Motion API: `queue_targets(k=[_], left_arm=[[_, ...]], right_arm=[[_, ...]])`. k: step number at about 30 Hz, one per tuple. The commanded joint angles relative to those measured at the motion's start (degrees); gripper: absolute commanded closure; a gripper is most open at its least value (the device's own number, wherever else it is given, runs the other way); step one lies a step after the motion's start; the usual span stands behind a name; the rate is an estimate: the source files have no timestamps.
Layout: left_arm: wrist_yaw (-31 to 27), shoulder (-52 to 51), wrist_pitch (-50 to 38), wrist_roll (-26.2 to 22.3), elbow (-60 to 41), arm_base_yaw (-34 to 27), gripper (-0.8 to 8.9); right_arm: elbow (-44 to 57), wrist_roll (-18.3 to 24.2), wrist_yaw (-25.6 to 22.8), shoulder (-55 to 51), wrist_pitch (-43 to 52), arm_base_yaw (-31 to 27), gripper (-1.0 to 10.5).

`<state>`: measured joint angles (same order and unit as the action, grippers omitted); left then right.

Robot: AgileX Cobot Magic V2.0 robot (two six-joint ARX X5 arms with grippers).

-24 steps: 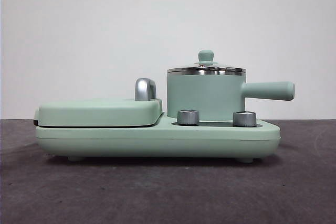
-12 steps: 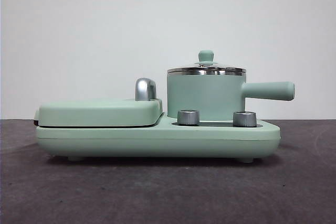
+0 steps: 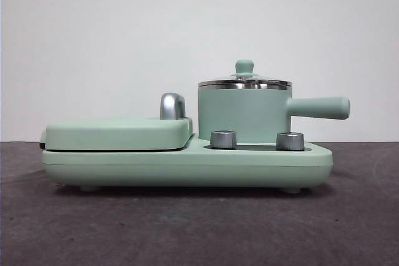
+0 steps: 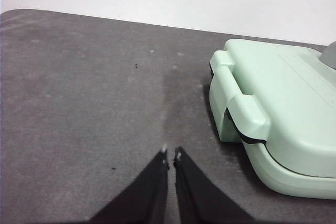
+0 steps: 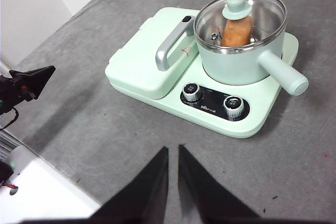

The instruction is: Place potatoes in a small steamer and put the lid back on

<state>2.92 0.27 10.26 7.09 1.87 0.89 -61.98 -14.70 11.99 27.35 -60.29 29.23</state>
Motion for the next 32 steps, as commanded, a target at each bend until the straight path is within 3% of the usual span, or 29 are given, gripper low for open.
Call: queue_targets(k=[1, 26, 32], left_arm=[[-0.2, -0.1, 0.4, -0.1, -1.1, -0.1, 7.89], [-0.2, -0.1, 0.4, -0.1, -1.1, -0.1, 7.89], [-0.2, -0.1, 0.4, -0.1, -1.1, -0.1, 7.89]], right_arm=[[-0.3, 0.2, 0.0, 0.2, 0.7, 0.4, 9.2], [-0.2, 0.2, -0.1, 0.2, 1.0, 0.3, 9.2], [2.0, 0.3, -0.1, -0.8, 3.0, -7.1, 9.2]])
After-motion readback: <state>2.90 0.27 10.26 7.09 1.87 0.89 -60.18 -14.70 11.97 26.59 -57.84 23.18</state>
